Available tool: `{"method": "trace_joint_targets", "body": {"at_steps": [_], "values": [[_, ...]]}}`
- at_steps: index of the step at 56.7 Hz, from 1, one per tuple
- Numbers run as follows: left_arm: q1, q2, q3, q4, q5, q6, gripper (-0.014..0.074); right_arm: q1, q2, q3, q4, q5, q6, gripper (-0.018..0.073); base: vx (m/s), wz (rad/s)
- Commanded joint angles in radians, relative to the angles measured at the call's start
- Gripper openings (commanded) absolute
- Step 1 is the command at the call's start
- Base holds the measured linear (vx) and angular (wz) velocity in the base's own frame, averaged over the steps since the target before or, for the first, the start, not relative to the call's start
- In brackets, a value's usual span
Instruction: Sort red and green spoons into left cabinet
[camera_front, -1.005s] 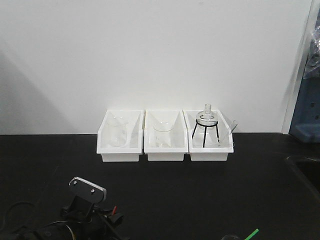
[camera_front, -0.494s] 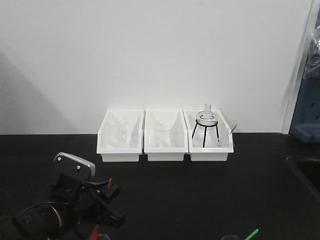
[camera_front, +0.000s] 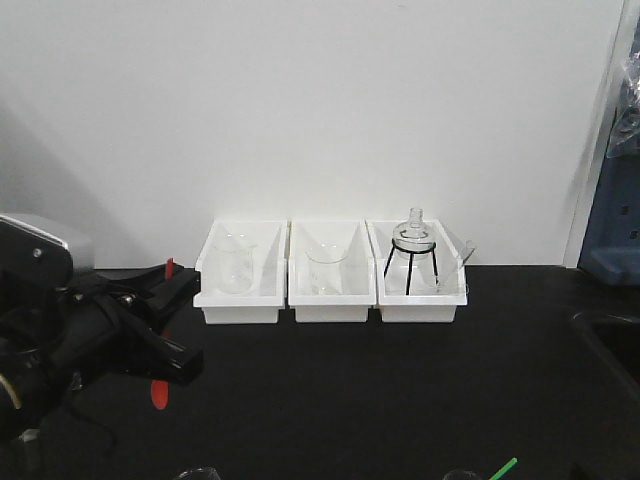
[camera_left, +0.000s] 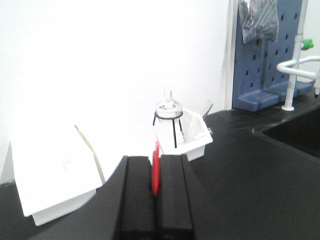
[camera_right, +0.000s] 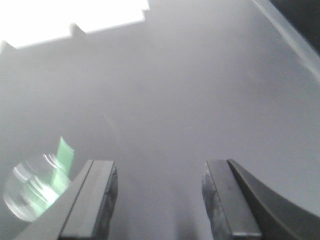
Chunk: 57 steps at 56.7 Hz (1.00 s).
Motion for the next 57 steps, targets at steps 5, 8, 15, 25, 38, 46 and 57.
{"method": "trace_joint_targets", "body": {"at_steps": [5,8,15,25,38,46,57], "values": [[-0.005,-0.052,-0.025,-0.013,-0.013,0.002,-0.0003,0.003,0.123,-0.031,-0.234,-0.352,0.124,0.0445,0.0,0.0],[-0.005,-0.055,-0.025,-0.013,-0.006,0.002,-0.0003,0.003,0.17,-0.031,-0.242,-0.412,0.124,0.0445,0.0,0.0],[-0.005,-0.055,-0.025,-0.013,-0.007,0.002,-0.0003,0.003,0.259,-0.031,-0.235,-0.536,0.124,0.0445,0.0,0.0],[-0.005,-0.055,-0.025,-0.013,-0.007,0.002,-0.0003,0.003,0.363,-0.031,-0.242,-0.658,0.108,0.0445,0.0,0.0],[-0.005,-0.055,-0.025,-0.013,-0.007,0.002,-0.0003,0.003,0.457,-0.032,-0.194,-0.751,0.093,0.0445,0.0,0.0],[-0.005,-0.055,-0.025,-0.013,-0.008,0.002,-0.0003,0.003,0.497,-0.032,-0.182,-0.781,0.084,0.0445,0.0,0.0],[-0.005,-0.055,-0.025,-0.013,-0.008,0.0,-0.0003,0.003,0.54,-0.032,-0.177,-0.865,0.084,0.0419,0.0,0.0]]}}
